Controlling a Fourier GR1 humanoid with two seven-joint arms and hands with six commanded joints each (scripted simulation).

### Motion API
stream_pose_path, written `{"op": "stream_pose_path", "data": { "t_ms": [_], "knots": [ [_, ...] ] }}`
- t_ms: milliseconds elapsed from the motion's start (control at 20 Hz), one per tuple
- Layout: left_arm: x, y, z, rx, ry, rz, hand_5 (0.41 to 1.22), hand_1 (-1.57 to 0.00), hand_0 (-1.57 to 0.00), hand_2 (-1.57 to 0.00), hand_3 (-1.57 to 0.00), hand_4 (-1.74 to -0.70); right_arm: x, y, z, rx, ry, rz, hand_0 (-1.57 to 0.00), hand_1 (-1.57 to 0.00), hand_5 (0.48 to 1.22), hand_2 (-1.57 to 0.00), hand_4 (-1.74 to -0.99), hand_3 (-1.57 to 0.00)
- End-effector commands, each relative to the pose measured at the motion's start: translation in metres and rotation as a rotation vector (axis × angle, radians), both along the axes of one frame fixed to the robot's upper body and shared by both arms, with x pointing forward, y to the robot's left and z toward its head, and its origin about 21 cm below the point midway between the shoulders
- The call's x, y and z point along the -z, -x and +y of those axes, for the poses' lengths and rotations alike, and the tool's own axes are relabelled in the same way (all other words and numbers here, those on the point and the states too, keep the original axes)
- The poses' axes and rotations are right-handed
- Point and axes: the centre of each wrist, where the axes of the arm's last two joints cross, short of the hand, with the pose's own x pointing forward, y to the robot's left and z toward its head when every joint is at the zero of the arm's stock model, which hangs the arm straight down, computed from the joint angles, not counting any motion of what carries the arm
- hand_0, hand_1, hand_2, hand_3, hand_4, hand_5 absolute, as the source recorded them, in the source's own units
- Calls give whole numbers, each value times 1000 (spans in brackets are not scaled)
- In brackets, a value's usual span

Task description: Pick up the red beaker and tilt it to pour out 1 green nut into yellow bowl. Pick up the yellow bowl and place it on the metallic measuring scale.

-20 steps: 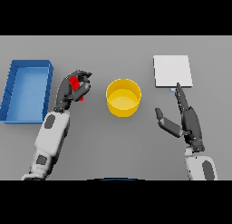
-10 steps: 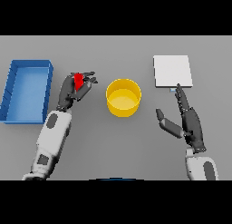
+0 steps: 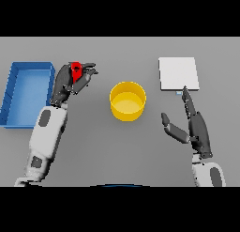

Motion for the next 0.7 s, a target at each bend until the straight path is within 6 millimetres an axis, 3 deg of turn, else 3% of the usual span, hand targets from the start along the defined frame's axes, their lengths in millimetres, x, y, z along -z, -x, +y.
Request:
{"op": "stream_pose_path", "data": {
  "t_ms": [0,300,500,650],
  "knots": [
    [-3,-1,1,4,-22,2,1133,-1557,-1556,-1558,-1553,-1724,1,0,-1,4,7,-7,1,1,659,1,-1219,1],
    [-21,-11,5,62,-233,-39,1129,-1564,-1563,-1564,-1562,-1732,-2,-2,-5,5,23,-1,1,1,662,1,-1202,1],
    [-41,-16,-6,137,-523,-59,1125,-1568,-1568,-1568,-1567,-1737,3,1,-2,-2,28,18,1,1,660,1,-1186,1],
    [-60,-21,-25,199,-706,-83,1134,-1569,-1569,-1570,-1569,-1739,-6,0,2,-10,28,9,1,1,667,1,-1178,1]
  ]
}}
